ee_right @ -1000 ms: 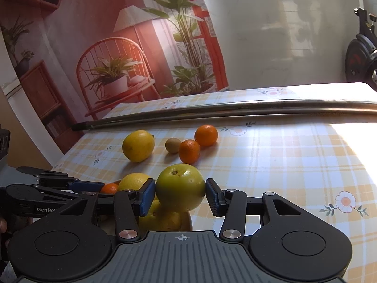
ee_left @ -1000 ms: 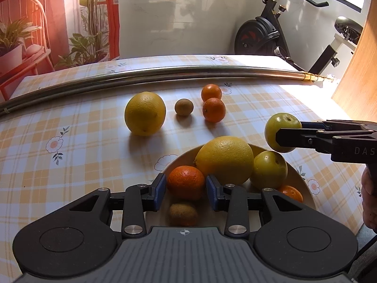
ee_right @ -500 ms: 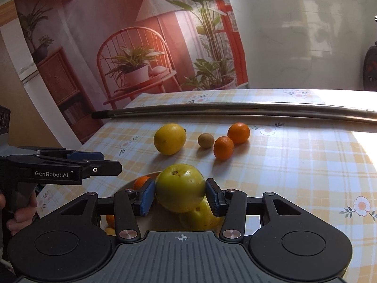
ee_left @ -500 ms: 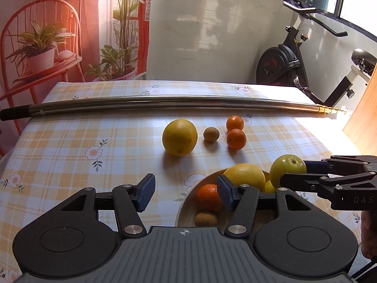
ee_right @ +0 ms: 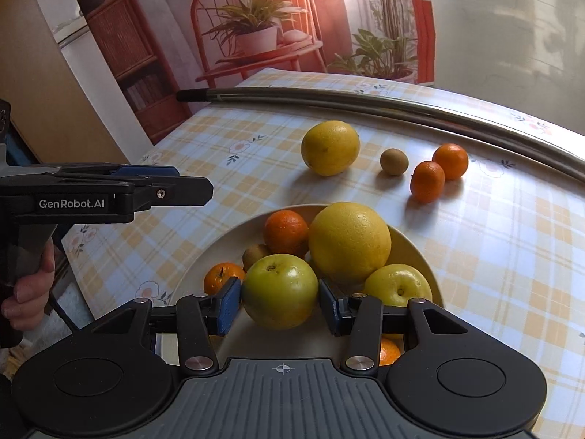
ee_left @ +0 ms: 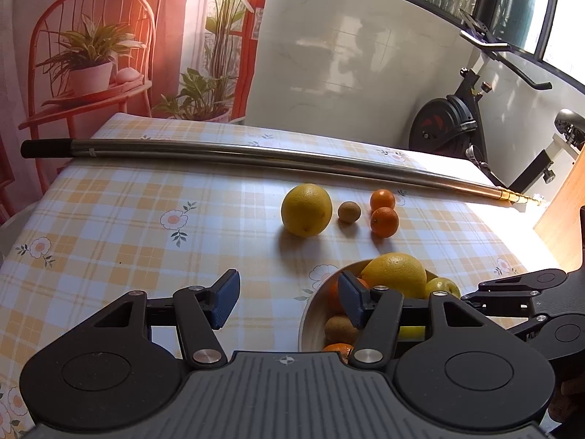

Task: Organize fruits
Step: 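Lower the green apple into the white plate and open the right tool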

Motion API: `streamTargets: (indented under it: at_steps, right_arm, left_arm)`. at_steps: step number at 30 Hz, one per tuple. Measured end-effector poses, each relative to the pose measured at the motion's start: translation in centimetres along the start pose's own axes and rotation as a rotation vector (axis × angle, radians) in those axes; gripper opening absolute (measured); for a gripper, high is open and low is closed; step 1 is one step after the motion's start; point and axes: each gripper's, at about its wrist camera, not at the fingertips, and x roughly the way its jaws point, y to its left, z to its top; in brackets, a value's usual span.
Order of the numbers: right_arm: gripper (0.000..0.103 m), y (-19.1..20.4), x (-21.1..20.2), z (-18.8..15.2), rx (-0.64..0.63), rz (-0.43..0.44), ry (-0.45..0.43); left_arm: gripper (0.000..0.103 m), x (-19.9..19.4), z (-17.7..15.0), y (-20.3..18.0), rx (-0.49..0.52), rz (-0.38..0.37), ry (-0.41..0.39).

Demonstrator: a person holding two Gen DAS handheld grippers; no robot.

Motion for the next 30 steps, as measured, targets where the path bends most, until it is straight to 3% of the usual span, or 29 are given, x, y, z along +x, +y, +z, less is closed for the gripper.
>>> streamTargets:
  at_steps: [9,21,30]
  right_arm:
    - [0.043,0.7,1.5,0.2,-0.054,-0.019,0.017]
    - [0.044,-0.1,1.5,0.1,-0.018,0.014,-0.007]
    - [0.045,-0.7,-1.7,0.4,0.005,0.049,-0.130]
  left_arm:
    - [0.062,0.4,-0.3,0.4,-0.019,0.001,0.002]
    - [0.062,0.7,-0.3,0.0,-0.009,-0.002,0.014]
    - [0.062,0.7,-0.2,-0.1,-0.021,0.006,0.013]
